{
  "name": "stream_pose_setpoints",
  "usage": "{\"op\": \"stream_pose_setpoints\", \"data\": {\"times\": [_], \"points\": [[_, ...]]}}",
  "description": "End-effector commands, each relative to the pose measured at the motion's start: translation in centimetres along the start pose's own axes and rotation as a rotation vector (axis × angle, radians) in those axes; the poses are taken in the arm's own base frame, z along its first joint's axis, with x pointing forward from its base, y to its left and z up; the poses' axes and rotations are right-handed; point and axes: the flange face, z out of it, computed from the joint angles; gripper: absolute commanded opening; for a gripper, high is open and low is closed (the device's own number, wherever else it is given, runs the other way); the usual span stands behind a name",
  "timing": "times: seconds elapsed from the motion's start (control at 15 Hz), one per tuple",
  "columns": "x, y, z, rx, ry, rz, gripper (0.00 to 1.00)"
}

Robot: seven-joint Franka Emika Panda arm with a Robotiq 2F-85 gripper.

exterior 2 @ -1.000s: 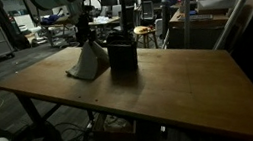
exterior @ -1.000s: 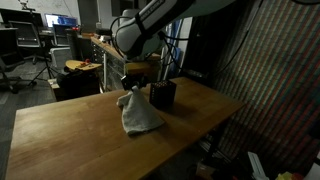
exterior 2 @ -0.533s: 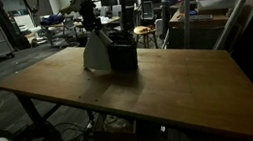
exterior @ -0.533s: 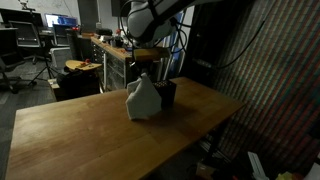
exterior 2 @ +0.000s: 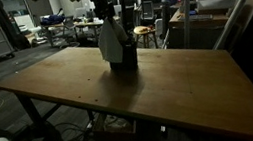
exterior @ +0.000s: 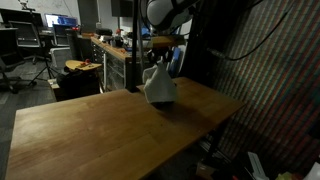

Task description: Stuff the towel into the box

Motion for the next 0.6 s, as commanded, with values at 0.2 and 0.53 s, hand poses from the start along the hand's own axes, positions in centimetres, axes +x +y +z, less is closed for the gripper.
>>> {"op": "stream_pose_setpoints", "data": {"times": [0.2, 0.53], "points": [[-1.5, 1.6, 1.4, -0.088, -0.053, 0.022, 0.06], [-2.8, 1.9, 5.2, -0.120, -0.145, 0.034, 0.06]]}}
